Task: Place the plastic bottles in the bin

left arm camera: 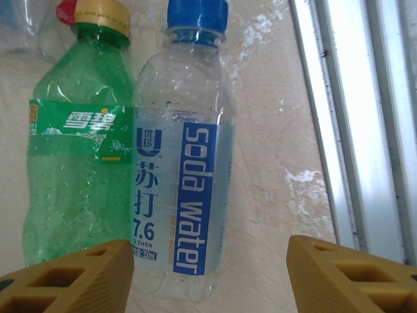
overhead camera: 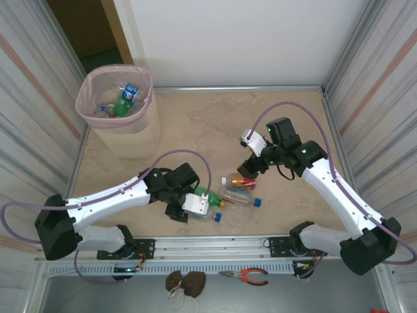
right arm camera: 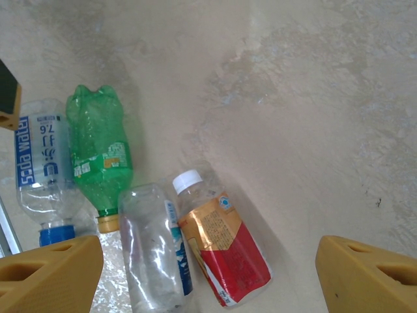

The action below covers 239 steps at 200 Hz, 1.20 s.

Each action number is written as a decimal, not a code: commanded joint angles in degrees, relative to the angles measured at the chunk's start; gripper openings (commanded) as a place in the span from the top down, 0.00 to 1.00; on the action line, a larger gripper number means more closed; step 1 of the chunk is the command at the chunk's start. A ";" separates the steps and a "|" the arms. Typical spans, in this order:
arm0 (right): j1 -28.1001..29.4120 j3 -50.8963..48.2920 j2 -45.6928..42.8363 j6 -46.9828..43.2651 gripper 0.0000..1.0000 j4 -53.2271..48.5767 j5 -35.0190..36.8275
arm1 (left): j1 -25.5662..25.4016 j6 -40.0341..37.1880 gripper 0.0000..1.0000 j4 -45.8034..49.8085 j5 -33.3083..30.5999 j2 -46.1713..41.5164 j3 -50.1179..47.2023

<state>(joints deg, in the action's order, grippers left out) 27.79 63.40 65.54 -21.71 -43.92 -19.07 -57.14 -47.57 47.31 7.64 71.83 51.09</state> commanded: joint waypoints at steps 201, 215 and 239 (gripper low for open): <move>0.33 -1.23 -2.17 -1.05 0.16 -1.69 -0.55 | -0.56 2.66 0.38 -10.92 3.48 11.21 -3.19; 0.31 -1.33 -2.21 -1.05 0.16 -1.56 -0.54 | -0.51 2.74 0.41 -10.97 3.50 11.64 -3.19; 0.33 -1.68 -2.50 -1.05 0.16 -1.42 -0.44 | -0.60 2.74 0.44 -11.01 3.94 12.33 -3.10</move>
<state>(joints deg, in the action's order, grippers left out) 27.79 62.70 64.55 -21.71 -45.08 -19.11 -57.25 -45.19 36.12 10.02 83.09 48.18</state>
